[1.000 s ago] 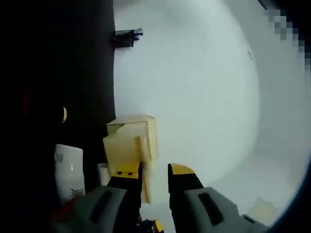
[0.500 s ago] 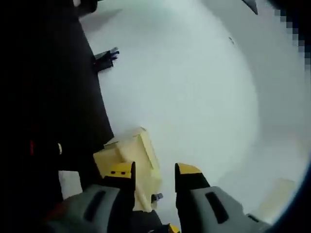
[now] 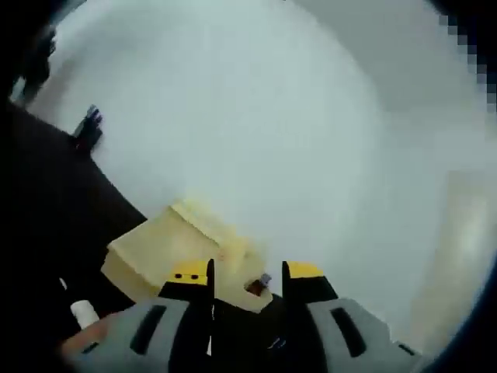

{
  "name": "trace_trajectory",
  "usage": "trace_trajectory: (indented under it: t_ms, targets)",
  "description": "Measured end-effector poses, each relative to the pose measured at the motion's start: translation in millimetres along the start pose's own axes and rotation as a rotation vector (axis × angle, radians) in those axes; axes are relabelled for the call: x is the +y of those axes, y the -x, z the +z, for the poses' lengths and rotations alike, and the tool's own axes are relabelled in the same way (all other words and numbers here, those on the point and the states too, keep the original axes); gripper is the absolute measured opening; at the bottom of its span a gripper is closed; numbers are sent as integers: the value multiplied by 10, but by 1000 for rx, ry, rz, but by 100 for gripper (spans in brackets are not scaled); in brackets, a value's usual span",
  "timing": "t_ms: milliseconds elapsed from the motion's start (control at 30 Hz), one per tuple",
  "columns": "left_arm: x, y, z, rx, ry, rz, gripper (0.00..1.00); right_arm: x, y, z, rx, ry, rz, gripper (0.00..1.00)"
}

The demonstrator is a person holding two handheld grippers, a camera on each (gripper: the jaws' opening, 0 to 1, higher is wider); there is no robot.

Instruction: Open the drawer, pick up the cosmetic bottles from the table one by one, place them into the drawer, release the gripper, close the drawer, and move the gripper away

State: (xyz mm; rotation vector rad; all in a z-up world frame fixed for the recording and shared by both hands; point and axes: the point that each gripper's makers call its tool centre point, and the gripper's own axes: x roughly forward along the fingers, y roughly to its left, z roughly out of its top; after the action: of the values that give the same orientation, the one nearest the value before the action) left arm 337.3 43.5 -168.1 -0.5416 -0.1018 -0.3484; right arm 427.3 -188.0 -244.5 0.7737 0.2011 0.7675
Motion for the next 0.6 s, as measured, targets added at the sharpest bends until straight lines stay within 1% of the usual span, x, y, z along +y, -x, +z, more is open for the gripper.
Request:
trace_trajectory:
  t_ms: [67,100,133,167,200,233,267,300,333,400,433,467,533,600]
  targets:
    - [-103,-33,-86,35,-113,4,38,36,24,40,-11,-1,6,16]
    - [-178,-54,-158,63,-188,-5,38,58,32,59,-16,2,9,16]
    - [-235,-72,-219,81,-225,-11,38,82,42,77,-20,10,11,16]
    - [-304,-91,-289,99,-248,-29,38,108,49,91,-22,24,12,16]
    - [-385,-111,-362,115,-241,-58,38,132,53,104,-21,44,14,16]
    - [-453,-120,-448,143,-231,-81,39,159,58,112,-21,65,15,16]
    - [-495,-130,-508,163,-253,-93,41,178,58,119,-21,77,17,16]
    - [-556,-152,-581,178,-289,-114,44,208,61,122,-20,89,18,16]
    - [-597,-170,-659,201,-323,-120,46,238,64,121,-21,97,21,16]
    - [-702,-169,-808,235,-435,-137,46,316,67,111,-20,106,39,16]
    - [-793,-172,-906,253,-462,-165,46,351,66,103,-20,106,47,16]
    - [-832,-184,-952,266,-437,-164,46,384,65,97,-21,106,54,16]
    - [-895,-197,-1019,281,-438,-183,45,471,65,74,-15,108,77,16]
    - [-907,-194,-1081,304,-478,-183,42,548,71,55,-15,113,93,16]
